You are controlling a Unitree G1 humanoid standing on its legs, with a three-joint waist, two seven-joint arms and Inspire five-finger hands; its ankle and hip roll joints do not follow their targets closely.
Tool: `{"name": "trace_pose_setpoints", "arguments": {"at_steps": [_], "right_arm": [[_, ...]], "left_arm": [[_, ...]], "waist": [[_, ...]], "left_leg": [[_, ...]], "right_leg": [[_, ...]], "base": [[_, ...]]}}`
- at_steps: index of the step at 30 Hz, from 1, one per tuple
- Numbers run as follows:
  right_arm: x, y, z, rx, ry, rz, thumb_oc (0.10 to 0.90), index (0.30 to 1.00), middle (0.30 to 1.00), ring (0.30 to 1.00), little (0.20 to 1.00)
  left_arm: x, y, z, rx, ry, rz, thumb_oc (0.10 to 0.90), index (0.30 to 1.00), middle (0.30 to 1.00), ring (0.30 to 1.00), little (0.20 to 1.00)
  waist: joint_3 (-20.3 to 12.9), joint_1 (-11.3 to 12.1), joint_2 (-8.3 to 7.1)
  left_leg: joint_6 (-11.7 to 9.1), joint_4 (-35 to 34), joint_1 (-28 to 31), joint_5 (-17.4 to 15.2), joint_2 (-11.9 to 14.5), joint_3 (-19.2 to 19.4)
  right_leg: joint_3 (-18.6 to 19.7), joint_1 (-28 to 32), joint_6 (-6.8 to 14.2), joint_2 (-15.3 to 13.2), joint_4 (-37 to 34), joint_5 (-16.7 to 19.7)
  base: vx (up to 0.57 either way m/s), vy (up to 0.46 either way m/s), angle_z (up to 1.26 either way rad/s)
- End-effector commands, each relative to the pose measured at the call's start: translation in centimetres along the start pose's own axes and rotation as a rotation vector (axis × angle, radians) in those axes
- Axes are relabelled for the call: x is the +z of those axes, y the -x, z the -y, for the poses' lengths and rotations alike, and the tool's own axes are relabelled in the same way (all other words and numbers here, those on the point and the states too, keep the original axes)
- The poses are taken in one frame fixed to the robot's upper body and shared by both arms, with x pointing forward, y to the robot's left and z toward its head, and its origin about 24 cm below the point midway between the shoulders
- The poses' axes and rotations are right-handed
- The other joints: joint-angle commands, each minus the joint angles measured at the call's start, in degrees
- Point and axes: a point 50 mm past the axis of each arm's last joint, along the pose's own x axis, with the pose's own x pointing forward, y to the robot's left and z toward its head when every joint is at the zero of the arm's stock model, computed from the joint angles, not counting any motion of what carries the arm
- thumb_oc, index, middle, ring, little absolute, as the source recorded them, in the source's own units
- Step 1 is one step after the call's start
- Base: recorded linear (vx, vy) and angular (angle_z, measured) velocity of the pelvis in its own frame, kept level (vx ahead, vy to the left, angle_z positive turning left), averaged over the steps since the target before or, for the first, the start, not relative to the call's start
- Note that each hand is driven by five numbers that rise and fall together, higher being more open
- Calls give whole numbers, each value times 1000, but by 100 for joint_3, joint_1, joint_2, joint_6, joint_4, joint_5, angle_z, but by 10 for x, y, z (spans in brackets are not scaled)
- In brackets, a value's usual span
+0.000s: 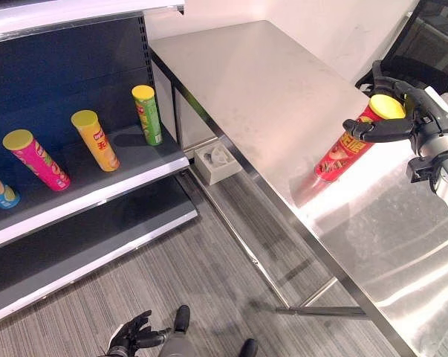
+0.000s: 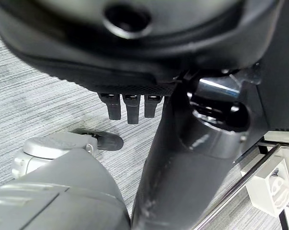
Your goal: Put the goods on the table back onto the shelves and tidy them up.
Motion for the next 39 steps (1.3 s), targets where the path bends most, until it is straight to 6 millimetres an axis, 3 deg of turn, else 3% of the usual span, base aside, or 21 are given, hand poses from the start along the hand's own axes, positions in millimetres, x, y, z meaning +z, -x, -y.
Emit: {"name": "trace_pose_setpoints", "arguments": {"at_steps": [1,2,3,10,11,12,28,34,39], "right_arm": [[63,-6,35,-91,67,192,800,900,900,900,900],[61,-7,36,-85,83,174,775,862,862,862,862],[59,-8,36,-71,104,148,800,900,900,900,900],[58,-10,38,-57,121,114,800,900,900,900,900],[56,-11,37,-40,134,94,507,460,460,460,460],[57,-12,35,-24,146,85,400,300,300,300,300],[61,-10,32,0,163,98,400,300,300,300,300],[93,6,23,-30,-2,367,400,300,300,300,300],[141,21,10,-18,-131,659,400,300,300,300,300]], "left_arm": [[-2,3,-5,-24,-92,-1,800,900,900,900,900],[-1,3,-5,-27,-92,2,800,900,900,900,900],[0,3,-6,-25,-95,4,800,900,900,900,900],[-1,3,-6,-25,-93,-2,800,900,900,900,900],[-1,2,-7,-23,-98,-5,800,900,900,900,900],[-1,2,-7,-23,-98,-8,800,900,900,900,900],[2,-1,-6,-13,-87,-11,800,900,900,900,900],[14,-5,-13,31,-66,24,800,900,900,900,900],[29,-9,-15,46,-58,63,800,900,900,900,900]], "waist": [[-278,81,-78],[-271,77,-83],[-264,83,-99],[-260,49,-109],[-264,45,-117],[-272,31,-120],[-300,-18,-124],[-330,-14,-72],[-309,129,-5]], "left_leg": [[-28,7,303,-596,51,92],[-32,7,303,-593,49,91],[-34,7,301,-591,50,92],[-43,7,301,-587,49,89],[-45,7,303,-583,52,95],[-50,7,302,-585,50,97],[-62,7,311,-576,51,97],[-128,7,322,-533,88,7],[-301,7,214,-379,165,-196]], "right_leg": [[8,28,176,6,40,-227],[1,29,173,7,40,-224],[-4,26,173,9,40,-221],[-9,22,175,12,40,-217],[-1,16,172,9,40,-218],[12,14,170,7,40,-220],[7,34,161,6,40,-224],[-67,107,122,46,40,-290],[-204,157,8,155,40,-453]], "base": [[0,0,0],[0,0,0],[0,0,0],[0,0,0],[0,0,0],[0,0,0],[0,0,0],[-13,-44,3],[-75,-111,20]]}}
